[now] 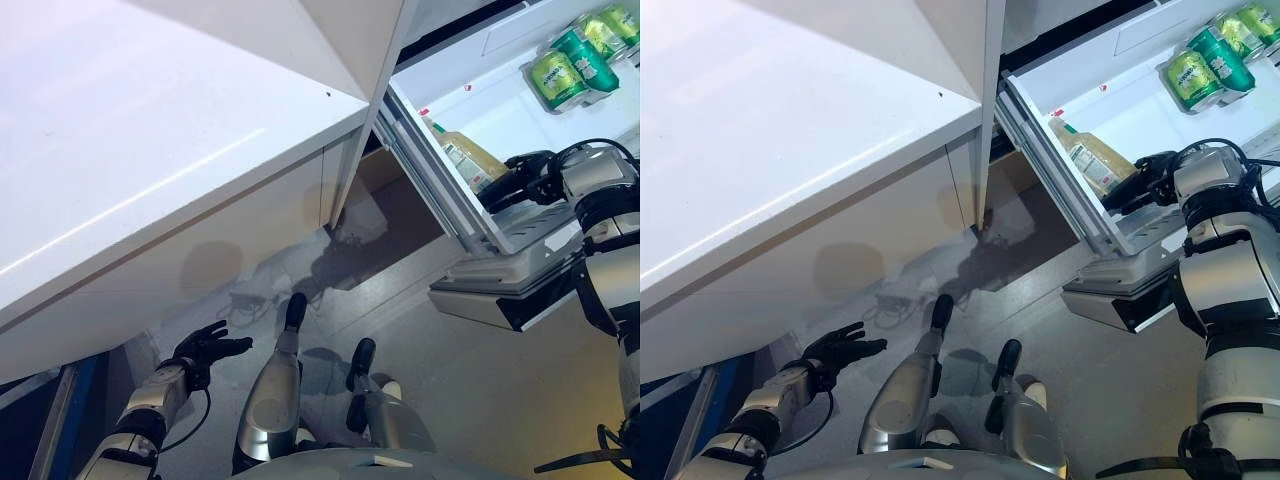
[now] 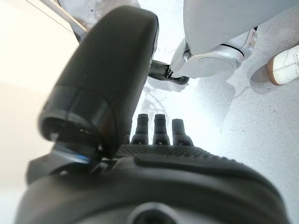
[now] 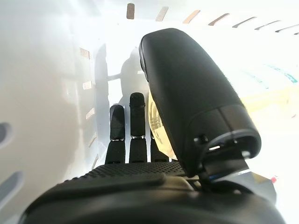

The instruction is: Put drinks into fridge and close the fridge

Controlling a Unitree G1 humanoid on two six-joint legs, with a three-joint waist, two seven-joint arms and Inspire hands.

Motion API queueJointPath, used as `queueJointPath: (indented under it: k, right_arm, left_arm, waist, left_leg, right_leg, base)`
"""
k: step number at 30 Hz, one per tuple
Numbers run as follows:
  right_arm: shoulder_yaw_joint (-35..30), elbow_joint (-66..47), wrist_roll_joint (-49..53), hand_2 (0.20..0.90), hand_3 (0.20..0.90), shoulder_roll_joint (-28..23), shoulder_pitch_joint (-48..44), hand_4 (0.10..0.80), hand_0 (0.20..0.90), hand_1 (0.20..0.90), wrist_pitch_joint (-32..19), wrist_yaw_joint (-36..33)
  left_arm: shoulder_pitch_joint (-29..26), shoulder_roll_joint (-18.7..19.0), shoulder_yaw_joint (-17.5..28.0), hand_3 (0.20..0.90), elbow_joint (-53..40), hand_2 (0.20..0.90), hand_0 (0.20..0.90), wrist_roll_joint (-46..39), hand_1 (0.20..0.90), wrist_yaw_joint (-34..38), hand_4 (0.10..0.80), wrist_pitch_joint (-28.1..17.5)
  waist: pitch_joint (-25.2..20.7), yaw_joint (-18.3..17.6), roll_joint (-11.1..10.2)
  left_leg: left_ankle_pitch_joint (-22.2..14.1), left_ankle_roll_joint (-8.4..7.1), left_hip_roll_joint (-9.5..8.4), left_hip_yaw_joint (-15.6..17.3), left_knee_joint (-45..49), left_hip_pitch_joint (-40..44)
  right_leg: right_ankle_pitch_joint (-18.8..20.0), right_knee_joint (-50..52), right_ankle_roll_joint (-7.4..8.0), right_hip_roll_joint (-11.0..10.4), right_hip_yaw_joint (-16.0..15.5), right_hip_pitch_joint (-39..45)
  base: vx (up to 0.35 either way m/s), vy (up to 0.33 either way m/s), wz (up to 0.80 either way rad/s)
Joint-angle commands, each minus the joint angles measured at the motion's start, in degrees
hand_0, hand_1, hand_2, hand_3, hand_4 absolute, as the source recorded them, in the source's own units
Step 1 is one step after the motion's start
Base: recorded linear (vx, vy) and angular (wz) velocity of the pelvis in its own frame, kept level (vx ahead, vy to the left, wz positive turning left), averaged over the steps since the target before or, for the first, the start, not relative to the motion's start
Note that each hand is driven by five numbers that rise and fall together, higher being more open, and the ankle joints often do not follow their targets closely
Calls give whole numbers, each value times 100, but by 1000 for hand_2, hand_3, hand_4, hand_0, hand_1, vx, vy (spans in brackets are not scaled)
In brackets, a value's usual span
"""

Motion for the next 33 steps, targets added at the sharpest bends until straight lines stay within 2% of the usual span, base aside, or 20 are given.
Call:
queueJointPath:
  k: [1, 7, 16, 20, 24, 27, 28, 29, 31, 33]
  right_arm:
    - [466, 79, 25, 900, 900, -332, -398, 800, 900, 900, -63, -477]
    - [396, 38, 268, 900, 900, -408, -401, 800, 900, 900, -163, -735]
    - [276, -782, 855, 900, 900, -1105, -160, 800, 900, 900, -450, -612]
    - [187, -1335, 1189, 900, 900, -1384, 31, 800, 900, 900, -741, -923]
    - [-107, -2401, 1707, 900, 900, -1773, 311, 800, 900, 900, -1088, -1594]
    - [-575, -3258, 1868, 900, 900, -1967, 688, 800, 900, 900, -1318, -2150]
    - [-997, -3835, 1858, 900, 900, -2039, 1054, 800, 900, 900, -1444, -2430]
    - [-1094, -3915, 1882, 900, 900, -2045, 1154, 800, 900, 900, -1506, -2495]
    - [-1621, -4651, 1894, 900, 900, -2041, 1649, 800, 900, 900, -1498, -2755]
    - [-2197, -5268, 1781, 900, 900, -1965, 2214, 800, 900, 900, -1694, -3041]
  left_arm:
    - [106, 220, -238, 900, 217, 900, 900, -7, 900, 45, 800, 24]
    - [117, 231, -256, 900, 325, 900, 900, 101, 900, -8, 800, 69]
    - [387, 297, -203, 900, 580, 900, 900, 283, 900, -149, 800, -1]
    - [530, 280, -176, 900, 612, 900, 900, 352, 900, -164, 800, -26]
    - [665, 210, -154, 900, 719, 900, 900, 360, 900, -104, 800, -5]
    - [748, 117, -116, 900, 863, 900, 900, 401, 900, -124, 800, -24]
    - [806, 29, -75, 900, 940, 900, 900, 447, 900, -142, 800, -25]
    - [818, 24, -74, 900, 954, 900, 900, 459, 900, -151, 800, -30]
    - [867, -73, -31, 900, 1008, 900, 900, 525, 900, -163, 800, -17]
    - [903, -174, 38, 900, 1068, 900, 900, 568, 900, -197, 800, -6]
  waist:
    - [-361, -75, 23]
    - [-471, -115, -18]
    - [-858, -392, -200]
    - [-1039, -513, -274]
    - [-1347, -732, -336]
    - [-1579, -896, -312]
    - [-1718, -1005, -270]
    - [-1745, -1018, -269]
    - [-1885, -1118, -222]
    - [-2017, -1236, -145]
  left_leg:
    - [-865, 203, -476, 114, 258, -11]
    - [-891, 206, -448, 149, 200, 134]
    - [-967, 202, -368, 287, 78, 479]
    - [-1016, 203, -349, 357, 52, 619]
    - [-1088, 196, -316, 474, 20, 798]
    - [-1154, 200, -304, 546, 5, 930]
    - [-1194, 204, -295, 586, 2, 1011]
    - [-1204, 207, -294, 592, 2, 1026]
    - [-1245, 216, -290, 616, 2, 1090]
    - [-1296, 229, -286, 659, 2, 1169]
  right_leg:
    - [154, 477, 20, 118, 112, -814]
    - [143, 440, 28, 126, 126, -698]
    - [155, 331, 79, 185, 256, -460]
    - [167, 247, 107, 199, 322, -337]
    - [171, 161, 147, 220, 422, -207]
    - [145, 116, 172, 233, 521, -107]
    - [127, 99, 186, 232, 583, -56]
    - [124, 97, 187, 233, 593, -48]
    - [107, 88, 203, 232, 658, -1]
    - [74, 79, 208, 233, 732, 51]
  base:
    - [0, 0, 0]
    - [0, 0, 0]
    - [23, 4, -3]
    - [47, -10, -8]
    - [56, 0, -16]
    - [62, 29, -21]
    - [84, 50, -26]
    - [75, 45, -26]
    - [59, 37, -22]
    - [58, 66, -12]
